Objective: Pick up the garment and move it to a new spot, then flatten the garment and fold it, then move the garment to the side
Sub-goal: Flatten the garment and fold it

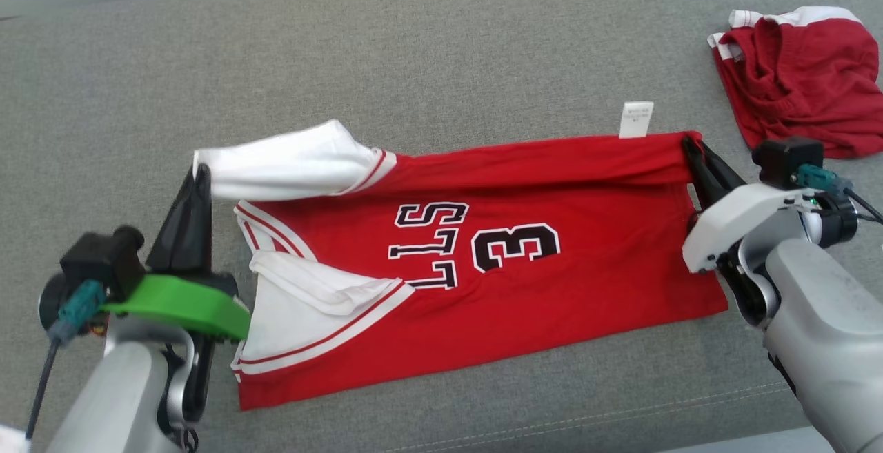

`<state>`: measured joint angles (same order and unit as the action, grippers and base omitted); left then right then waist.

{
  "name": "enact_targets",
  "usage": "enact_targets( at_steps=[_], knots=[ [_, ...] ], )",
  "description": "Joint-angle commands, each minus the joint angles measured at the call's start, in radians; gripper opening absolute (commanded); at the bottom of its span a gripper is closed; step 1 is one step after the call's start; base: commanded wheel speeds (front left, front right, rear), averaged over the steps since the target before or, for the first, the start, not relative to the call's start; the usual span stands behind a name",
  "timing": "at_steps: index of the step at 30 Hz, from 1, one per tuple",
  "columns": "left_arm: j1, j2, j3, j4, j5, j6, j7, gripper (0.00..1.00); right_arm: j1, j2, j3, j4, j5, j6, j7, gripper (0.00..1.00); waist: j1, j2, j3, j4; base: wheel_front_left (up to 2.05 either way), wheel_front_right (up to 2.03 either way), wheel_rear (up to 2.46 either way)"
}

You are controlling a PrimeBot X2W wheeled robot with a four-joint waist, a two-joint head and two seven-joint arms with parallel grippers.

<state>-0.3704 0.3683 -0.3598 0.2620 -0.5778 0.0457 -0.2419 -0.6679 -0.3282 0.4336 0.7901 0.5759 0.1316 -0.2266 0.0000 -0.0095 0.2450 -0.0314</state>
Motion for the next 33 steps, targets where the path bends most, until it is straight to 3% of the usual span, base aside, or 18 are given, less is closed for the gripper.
enact_targets(
  at_steps=[1,9,19,28,30,31,32,33],
  knots=[
    [0.08,0.01,0.011,-0.059,-0.02,0.03,0.004,0.0,0.049,-0.017,-0.002,-0.026,0.012,-0.002,-0.016,0.0,0.0,0.0095,-0.018,-0.005,0.0,0.0,0.0],
    [0.336,-0.017,-0.002,-0.224,-0.067,0.11,0.027,0.0,0.2,-0.035,-0.048,-0.108,0.018,-0.002,-0.032,0.0,0.0,0.0095,-0.036,-0.004,0.0,0.0,0.0],
    [0.41,-0.045,-0.038,-0.229,-0.085,0.119,0.033,0.0,0.284,-0.029,-0.122,-0.167,-0.032,-0.002,-0.036,0.0,0.0,0.0095,-0.045,0.0,0.0,0.0,0.0],
    [0.412,-0.055,-0.05,-0.152,-0.091,0.102,0.027,0.0,0.364,0.008,-0.171,-0.21,-0.071,-0.002,-0.026,0.0,0.0,0.0095,-0.061,-0.007,0.0,0.0,0.0],
    [0.411,-0.057,-0.056,-0.134,-0.091,0.101,0.03,0.0,0.375,0.014,-0.177,-0.209,-0.076,-0.002,-0.027,0.12,0.0,0.0095,-0.067,-0.008,0.0,0.0,0.0],
    [0.412,-0.056,-0.058,-0.128,-0.088,0.1,0.029,0.0,0.379,0.015,-0.183,-0.208,-0.081,-0.002,-0.028,0.44,0.0,0.0095,-0.07,-0.009,0.0,0.0,0.0],
    [0.413,-0.057,-0.06,-0.123,-0.089,0.099,0.029,0.05,0.385,0.019,-0.189,-0.208,-0.086,-0.002,-0.029,0.93,0.0,0.0095,-0.074,-0.009,0.0,0.0,0.0],
    [0.417,-0.057,-0.061,-0.118,-0.091,0.097,0.028,0.35,0.393,0.024,-0.196,-0.209,-0.087,-0.002,-0.03,1.0,0.0,0.0095,-0.078,-0.008,0.0,0.0,0.0]
  ],
)
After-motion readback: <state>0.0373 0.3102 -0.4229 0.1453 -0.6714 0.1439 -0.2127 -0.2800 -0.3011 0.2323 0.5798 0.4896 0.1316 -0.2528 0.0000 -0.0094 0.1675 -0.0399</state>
